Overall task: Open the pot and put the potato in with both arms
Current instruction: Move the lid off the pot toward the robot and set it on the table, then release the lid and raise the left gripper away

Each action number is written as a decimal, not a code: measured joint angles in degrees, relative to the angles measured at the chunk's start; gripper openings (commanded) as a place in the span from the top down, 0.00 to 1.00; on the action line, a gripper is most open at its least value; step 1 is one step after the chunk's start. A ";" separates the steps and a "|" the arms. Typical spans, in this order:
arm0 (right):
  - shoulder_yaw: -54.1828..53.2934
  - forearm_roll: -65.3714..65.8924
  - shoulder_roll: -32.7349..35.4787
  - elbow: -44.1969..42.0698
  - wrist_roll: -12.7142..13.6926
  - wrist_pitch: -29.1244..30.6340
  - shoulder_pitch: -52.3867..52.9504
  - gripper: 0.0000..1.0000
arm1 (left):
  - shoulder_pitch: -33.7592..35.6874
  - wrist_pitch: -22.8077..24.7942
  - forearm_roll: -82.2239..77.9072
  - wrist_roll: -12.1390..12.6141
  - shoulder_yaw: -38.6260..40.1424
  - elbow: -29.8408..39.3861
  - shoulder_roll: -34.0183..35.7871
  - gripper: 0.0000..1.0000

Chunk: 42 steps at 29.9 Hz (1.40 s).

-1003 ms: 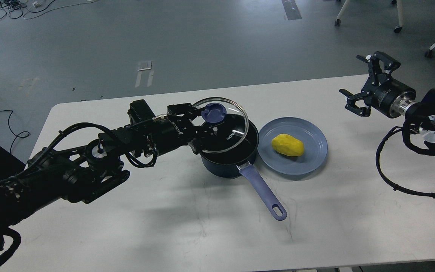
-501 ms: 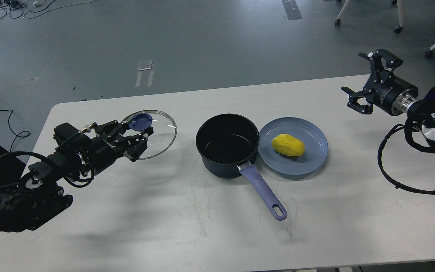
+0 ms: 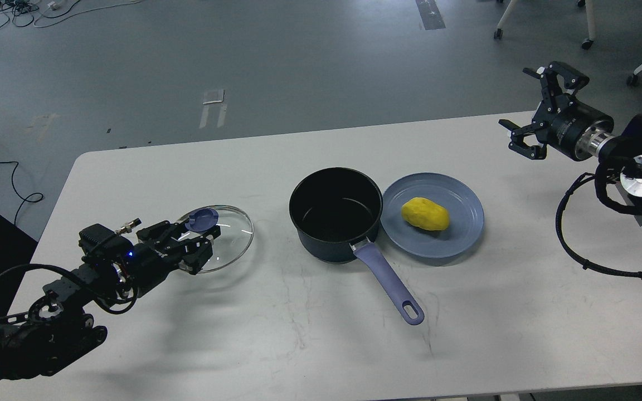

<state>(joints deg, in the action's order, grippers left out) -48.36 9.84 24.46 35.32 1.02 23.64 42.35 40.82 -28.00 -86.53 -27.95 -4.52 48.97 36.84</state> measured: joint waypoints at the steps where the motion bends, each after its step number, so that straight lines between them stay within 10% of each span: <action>1: 0.01 0.00 0.03 0.00 -0.01 0.00 0.00 0.00 | -0.07 0.00 0.04 0.00 -0.10 -0.20 -0.06 0.59; 10: 0.00 -0.05 0.07 0.00 -0.06 -0.10 0.09 0.00 | -2.34 -0.03 0.07 -0.03 -0.82 -4.62 -3.26 0.56; 14: -0.05 -0.07 0.52 0.00 -0.06 -0.12 -0.08 0.00 | -2.76 -0.03 0.13 -0.03 -0.86 -5.40 -4.58 0.00; 29: 0.20 -0.09 0.86 0.17 -0.06 0.34 -0.22 0.00 | -1.55 0.01 7.63 -0.04 0.10 -3.94 -3.78 0.00; 42: 3.66 0.08 0.71 1.13 -0.58 0.45 1.38 0.00 | 10.12 0.54 40.34 -0.05 9.29 13.78 6.23 0.00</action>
<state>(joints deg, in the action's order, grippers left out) -44.71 9.92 25.17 36.46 0.44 24.09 43.73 50.94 -27.46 -46.19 -28.00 4.77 62.76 43.07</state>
